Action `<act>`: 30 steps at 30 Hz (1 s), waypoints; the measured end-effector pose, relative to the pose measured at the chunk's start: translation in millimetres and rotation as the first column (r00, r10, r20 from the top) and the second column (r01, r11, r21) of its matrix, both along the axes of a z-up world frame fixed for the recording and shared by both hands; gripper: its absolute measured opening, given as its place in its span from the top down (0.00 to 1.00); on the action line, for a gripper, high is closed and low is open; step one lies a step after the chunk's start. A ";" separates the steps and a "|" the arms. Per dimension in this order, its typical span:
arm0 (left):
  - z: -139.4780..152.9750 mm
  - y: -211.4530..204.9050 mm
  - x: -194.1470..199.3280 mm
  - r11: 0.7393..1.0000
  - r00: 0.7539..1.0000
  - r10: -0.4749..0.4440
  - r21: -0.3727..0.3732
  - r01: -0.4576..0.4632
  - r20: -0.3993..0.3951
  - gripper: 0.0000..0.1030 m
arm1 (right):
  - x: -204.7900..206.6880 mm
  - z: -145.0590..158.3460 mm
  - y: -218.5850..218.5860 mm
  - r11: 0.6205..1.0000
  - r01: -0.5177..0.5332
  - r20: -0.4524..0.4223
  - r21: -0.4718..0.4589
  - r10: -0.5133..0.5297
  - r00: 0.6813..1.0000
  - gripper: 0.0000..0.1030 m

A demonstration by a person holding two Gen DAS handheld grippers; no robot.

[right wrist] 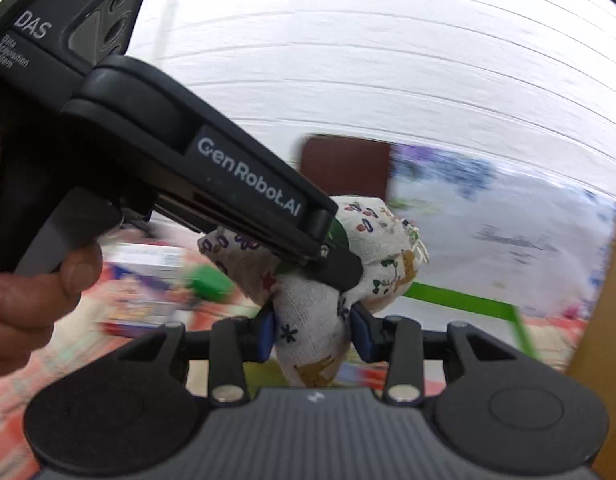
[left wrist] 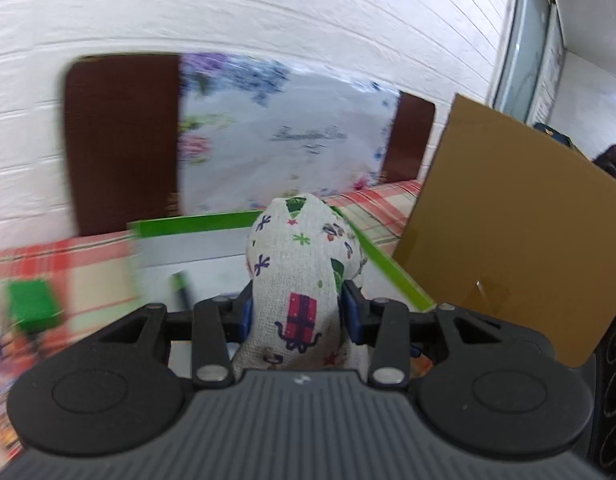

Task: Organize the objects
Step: 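Carry the pouch into the green box and open the right gripper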

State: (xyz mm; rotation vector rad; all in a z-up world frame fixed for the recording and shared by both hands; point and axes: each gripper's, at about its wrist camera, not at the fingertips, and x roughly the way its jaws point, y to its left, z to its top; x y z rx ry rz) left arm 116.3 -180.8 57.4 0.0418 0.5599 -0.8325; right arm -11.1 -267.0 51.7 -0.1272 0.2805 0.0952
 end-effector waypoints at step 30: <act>-59.5 78.2 -12.1 0.897 0.933 0.355 0.257 -0.359 0.063 0.40 | -10.0 -30.0 -23.1 0.952 0.193 -0.172 0.236 -0.155 0.973 0.41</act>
